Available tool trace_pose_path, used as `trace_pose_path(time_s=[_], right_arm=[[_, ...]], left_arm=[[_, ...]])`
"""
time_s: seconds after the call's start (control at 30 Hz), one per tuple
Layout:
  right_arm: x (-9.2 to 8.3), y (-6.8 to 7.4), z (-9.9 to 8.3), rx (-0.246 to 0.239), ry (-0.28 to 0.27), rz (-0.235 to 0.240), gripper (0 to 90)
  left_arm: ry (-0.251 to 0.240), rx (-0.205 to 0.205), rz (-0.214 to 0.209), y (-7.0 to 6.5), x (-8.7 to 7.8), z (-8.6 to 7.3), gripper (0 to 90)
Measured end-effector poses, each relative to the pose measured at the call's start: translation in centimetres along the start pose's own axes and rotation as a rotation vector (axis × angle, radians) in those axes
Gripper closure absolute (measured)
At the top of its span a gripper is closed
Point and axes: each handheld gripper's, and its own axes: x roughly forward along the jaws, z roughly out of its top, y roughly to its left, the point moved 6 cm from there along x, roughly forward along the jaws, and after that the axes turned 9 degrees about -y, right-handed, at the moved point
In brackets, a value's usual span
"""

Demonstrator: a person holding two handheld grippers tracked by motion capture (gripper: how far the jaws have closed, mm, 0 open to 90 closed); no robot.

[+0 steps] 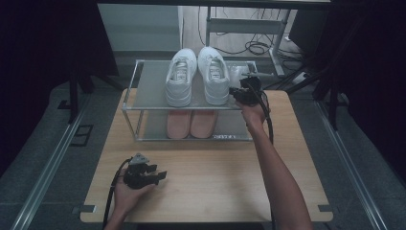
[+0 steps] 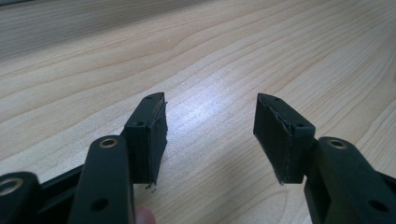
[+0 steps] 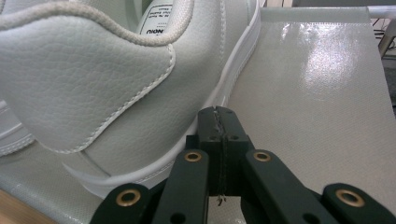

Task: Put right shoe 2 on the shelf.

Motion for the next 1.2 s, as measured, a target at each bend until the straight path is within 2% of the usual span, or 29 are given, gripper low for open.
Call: trace_pose_path(time_s=[0.4, 0.47, 0.9, 1.2], right_arm=[[-0.1, 0.3, 0.1, 0.009, -0.006, 0.002, 90.0], [-0.1, 0.4, 0.1, 0.024, -0.006, 0.017, 90.0], [0.0, 2.2, 0.1, 0.026, -0.005, 0.068, 90.0], [0.3, 3.0, 0.2, 0.029, -0.011, 0.083, 90.0]], left_arm=[[0.007, 0.002, 0.0, 0.0, 0.2, -0.1, 45.1], [0.008, 0.002, 0.0, 0.0, 0.2, -0.1, 45.1], [0.007, 0.007, -0.003, -0.1, 0.2, -0.1, 45.1], [0.006, 0.006, -0.002, 0.0, 0.2, -0.1, 45.1]])
